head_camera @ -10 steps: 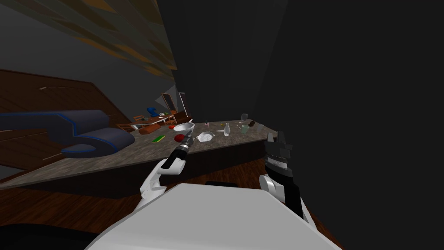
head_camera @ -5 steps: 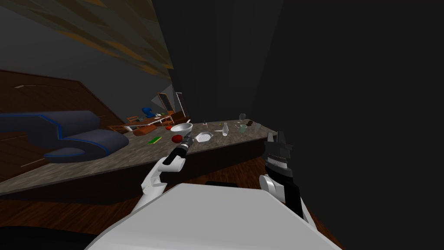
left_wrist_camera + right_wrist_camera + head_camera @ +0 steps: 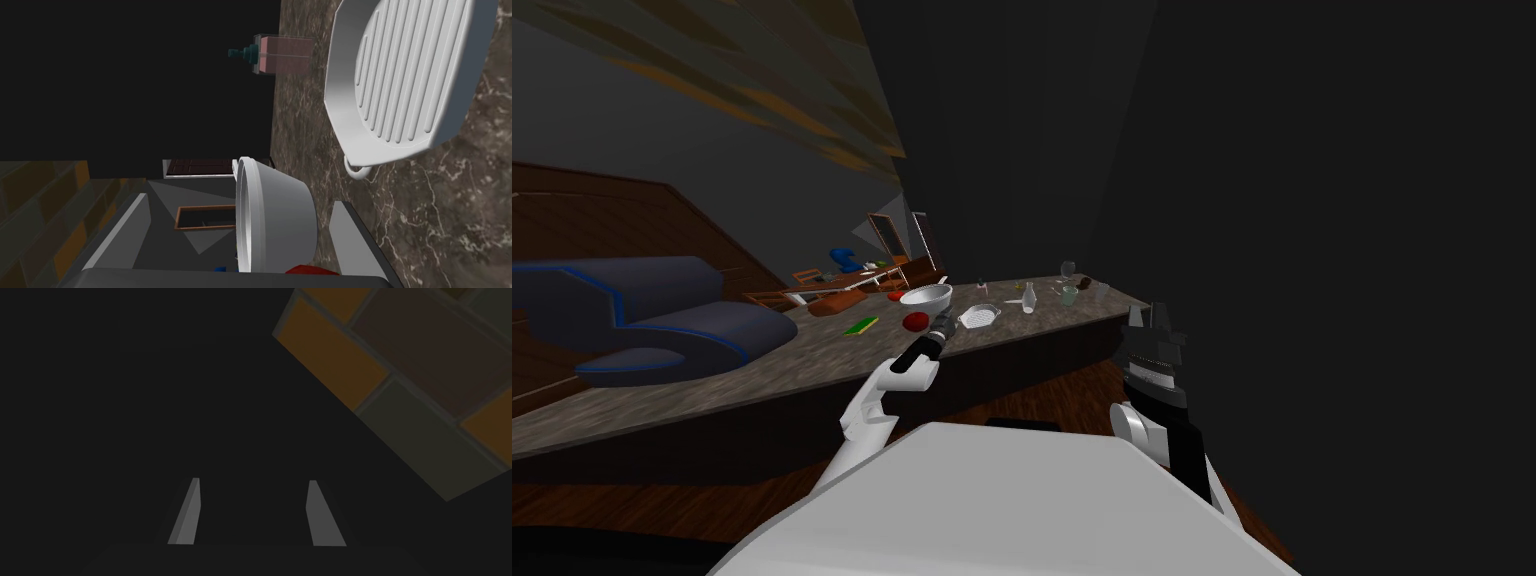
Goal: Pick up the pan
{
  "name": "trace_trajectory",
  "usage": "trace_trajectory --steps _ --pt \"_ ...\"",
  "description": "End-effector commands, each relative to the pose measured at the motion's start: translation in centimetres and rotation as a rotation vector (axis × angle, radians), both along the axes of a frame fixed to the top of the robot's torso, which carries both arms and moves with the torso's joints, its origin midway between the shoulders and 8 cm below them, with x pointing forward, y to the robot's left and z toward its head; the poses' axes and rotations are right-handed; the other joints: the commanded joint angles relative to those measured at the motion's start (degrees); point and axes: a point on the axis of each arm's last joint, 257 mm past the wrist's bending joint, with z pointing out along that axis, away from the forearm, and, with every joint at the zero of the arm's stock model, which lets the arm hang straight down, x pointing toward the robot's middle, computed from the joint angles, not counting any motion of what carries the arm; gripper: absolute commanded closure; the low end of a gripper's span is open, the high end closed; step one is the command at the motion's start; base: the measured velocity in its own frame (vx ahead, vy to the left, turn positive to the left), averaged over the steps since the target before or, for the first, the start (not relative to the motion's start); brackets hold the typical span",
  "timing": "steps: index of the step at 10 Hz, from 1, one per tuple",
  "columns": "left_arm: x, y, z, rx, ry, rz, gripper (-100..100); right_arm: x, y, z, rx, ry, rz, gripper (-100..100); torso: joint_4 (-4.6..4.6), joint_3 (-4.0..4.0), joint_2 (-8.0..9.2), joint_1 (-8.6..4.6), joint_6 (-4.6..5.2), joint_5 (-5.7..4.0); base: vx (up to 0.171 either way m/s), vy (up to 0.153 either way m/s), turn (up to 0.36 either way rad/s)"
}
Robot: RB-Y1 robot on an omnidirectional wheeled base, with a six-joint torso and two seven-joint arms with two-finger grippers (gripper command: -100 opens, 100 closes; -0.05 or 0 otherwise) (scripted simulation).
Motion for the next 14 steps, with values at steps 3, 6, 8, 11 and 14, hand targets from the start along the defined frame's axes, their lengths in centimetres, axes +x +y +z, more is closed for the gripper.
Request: trace_trajectory --steps 3,6,8,11,14 --pt "0.1 1.3 -1.5 -0.031 0.074 0.038 -100 0.0 0.0 0.0 0.0 0.0 0.0 0 0.0 0.0 0.01 0.02 -0.03 0.0 0.003 -0.006 -0.061" --pt "0.0 2.2 -2.8 -0.055 0.134 0.068 -100 0.0 0.0 0.0 0.0 0.0 0.0 0 0.0 0.0 0.0 0.02 -0.03 0.01 0.006 -0.004 -0.062" --pt "-0.4 2.4 -3.7 -0.06 0.171 0.08 -100 0.0 0.0 0.0 0.0 0.0 0.0 0 -0.01 -0.02 -0.03 0.02 -0.03 0.01 0.009 -0.002 -0.026" --pt "-0.6 3.2 -4.9 -0.085 0.227 0.109 -100 0.0 0.0 0.0 0.0 0.0 0.0 0 -0.01 -0.03 -0.05 0.01 -0.03 0.0 0.012 -0.004 -0.059" --pt "-0.8 4.3 -6.1 -0.129 0.292 0.15 -100 0.0 0.0 0.0 0.0 0.0 0.0 0 -0.02 -0.03 -0.06 0.03 -0.03 0.01 0.02 -0.001 -0.101"
